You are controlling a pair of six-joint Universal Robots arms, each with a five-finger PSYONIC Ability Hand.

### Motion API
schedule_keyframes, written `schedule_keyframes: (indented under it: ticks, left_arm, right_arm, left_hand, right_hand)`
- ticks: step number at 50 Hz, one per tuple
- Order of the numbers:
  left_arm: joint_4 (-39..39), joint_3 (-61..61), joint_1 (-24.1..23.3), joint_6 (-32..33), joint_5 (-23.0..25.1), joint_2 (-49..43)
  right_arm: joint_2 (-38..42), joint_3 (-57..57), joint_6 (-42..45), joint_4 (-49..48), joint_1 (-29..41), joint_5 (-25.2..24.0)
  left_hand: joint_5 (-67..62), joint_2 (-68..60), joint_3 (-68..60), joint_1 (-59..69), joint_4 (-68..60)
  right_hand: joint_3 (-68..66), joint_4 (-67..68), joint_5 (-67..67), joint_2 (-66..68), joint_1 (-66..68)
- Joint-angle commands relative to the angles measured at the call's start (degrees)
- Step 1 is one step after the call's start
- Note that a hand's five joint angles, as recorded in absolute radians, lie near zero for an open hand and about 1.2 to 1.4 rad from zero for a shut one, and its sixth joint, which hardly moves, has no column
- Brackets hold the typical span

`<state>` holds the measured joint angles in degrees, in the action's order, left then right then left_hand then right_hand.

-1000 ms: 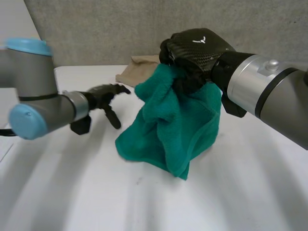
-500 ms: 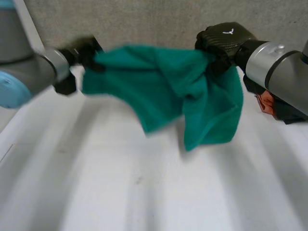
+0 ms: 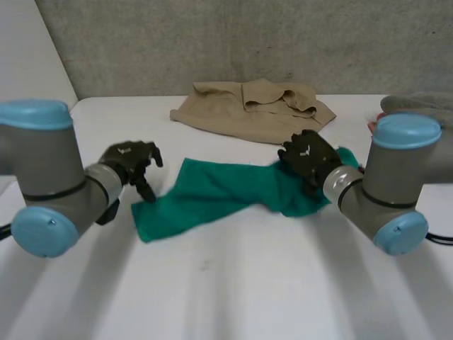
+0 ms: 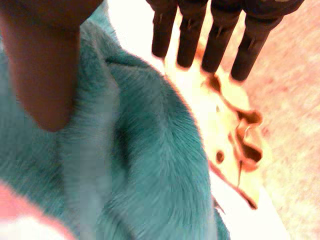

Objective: Fold the laundry.

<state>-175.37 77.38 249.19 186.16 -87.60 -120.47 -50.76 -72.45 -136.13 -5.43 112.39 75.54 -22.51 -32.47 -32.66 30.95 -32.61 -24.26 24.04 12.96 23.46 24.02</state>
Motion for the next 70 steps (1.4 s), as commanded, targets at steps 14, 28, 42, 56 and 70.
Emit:
schedule_keyframes:
  ticks: [14,28,42,56,70]
  left_arm:
    - [7.3,0.1,5.9,2.6,3.0,6.5]
    - [14.4,-1.3,5.9,5.1,3.5,0.7]
    - [12.6,-1.2,5.1,5.8,2.2,1.4]
    - [11.7,-1.1,4.6,4.8,2.5,1.9]
    - [9.9,-8.3,2.2,4.7,5.7,-1.7]
  right_arm:
    - [-16.1,-8.5,-30.1,-0.5,-8.5,6.3]
    - [-10.7,-6.5,-35.5,15.6,-13.4,-6.1]
    - [-2.8,-5.5,-35.9,7.5,-9.9,-1.8]
    - [0.8,-1.1,-34.1,0.0,-6.2,5.0]
    - [-24.6,3.1,-19.8,14.6,-4.4,-4.1]
  left_hand:
    - [14.2,14.2,14.4,-12.7,14.3]
    - [9.7,9.7,9.8,-8.1,9.8]
    - [9.3,9.3,9.5,-7.8,9.4]
    - [11.2,11.2,11.3,-9.6,11.3]
    - [22.3,22.3,22.4,-20.7,22.4]
  right_hand:
    - [11.9,-11.7,-10.6,-11.1,-11.7]
    - [-21.6,21.8,22.9,22.4,21.8]
    - [-20.7,20.9,22.0,21.5,21.0]
    - [-55.7,56.0,57.0,56.5,56.0]
    - [-55.7,56.0,57.0,56.5,56.0]
